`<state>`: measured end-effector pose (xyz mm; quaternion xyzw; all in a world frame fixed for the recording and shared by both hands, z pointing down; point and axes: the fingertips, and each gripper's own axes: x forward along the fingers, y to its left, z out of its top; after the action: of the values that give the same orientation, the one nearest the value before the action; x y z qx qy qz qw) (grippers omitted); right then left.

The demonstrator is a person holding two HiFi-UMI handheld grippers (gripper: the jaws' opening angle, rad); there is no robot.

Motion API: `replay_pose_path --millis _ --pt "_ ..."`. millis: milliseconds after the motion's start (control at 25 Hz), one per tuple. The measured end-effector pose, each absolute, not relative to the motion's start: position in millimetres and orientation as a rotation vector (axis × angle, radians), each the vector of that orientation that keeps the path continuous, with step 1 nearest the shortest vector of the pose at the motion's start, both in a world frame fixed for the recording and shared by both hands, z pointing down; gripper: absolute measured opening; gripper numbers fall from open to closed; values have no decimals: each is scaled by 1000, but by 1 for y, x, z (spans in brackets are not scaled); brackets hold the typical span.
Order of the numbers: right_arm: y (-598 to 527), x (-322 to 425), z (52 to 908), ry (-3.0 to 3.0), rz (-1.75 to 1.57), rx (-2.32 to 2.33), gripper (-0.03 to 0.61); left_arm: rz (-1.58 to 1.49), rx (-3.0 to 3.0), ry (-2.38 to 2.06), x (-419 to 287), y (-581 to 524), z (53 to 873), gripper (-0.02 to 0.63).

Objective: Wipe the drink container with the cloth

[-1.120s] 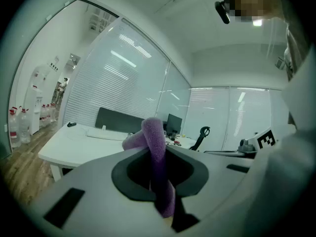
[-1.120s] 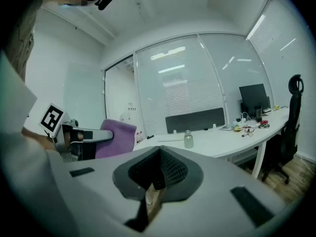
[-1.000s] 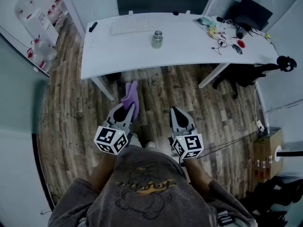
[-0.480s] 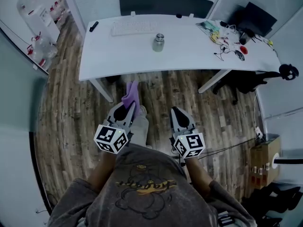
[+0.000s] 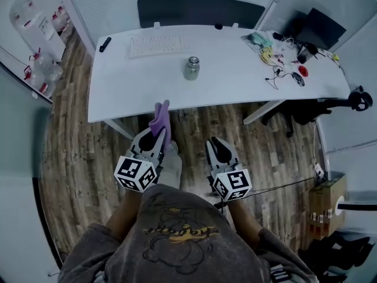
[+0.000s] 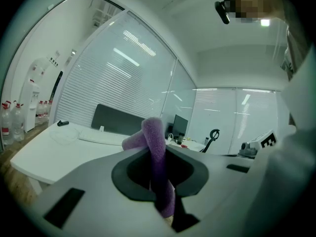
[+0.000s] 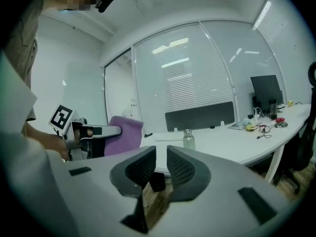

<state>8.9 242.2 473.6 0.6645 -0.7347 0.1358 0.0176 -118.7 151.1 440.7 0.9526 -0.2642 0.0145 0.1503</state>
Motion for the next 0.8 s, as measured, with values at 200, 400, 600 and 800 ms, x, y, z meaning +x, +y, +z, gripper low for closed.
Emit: replay_pose_path --millis 200,400,600,800 --pt "183 36 476 -2274 446 2049 55 62 2722 -739 -88 91 448 49" --pt "127 63 474 -2256 422 2006 57 94 2706 -711 -57 35 452 51" --pt "72 89 470 -2259 431 1991 55 114 2696 -685 -32 -16 455 51" --pt "20 106 465 -2259 421 1960 55 125 2679 -680 -17 -63 454 49"
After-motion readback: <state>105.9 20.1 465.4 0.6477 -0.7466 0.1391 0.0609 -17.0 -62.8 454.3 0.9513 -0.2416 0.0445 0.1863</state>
